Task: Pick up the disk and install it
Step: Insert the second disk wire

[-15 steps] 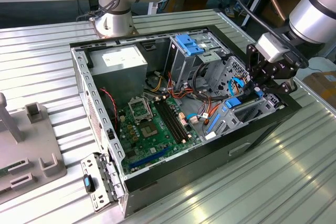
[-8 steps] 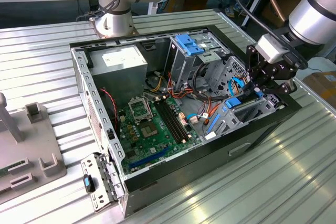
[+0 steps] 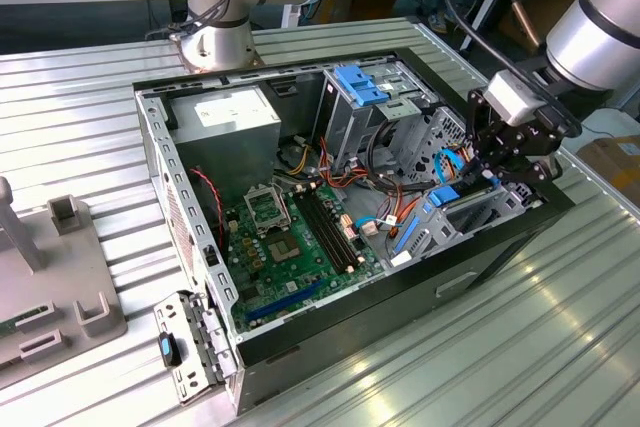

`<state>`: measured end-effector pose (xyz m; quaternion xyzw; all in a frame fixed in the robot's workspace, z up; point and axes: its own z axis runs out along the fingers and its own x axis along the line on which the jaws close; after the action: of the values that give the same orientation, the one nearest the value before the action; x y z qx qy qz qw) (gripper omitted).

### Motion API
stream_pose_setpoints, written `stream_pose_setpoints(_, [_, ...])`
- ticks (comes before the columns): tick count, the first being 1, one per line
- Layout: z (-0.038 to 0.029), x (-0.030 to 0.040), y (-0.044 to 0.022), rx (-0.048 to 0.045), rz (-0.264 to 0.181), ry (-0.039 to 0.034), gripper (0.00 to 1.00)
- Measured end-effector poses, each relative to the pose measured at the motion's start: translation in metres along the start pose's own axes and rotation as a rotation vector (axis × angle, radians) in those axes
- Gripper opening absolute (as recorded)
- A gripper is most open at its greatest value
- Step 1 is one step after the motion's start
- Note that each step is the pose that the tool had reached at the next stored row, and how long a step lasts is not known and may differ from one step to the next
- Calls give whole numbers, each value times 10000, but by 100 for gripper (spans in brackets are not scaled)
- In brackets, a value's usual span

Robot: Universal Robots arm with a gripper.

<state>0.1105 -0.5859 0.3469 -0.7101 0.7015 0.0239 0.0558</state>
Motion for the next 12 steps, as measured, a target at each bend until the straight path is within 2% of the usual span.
stream_pose_setpoints(6, [6, 10, 0, 0, 0, 1, 16])
stream_pose_setpoints(12, [56, 20, 3, 0, 0, 5, 16])
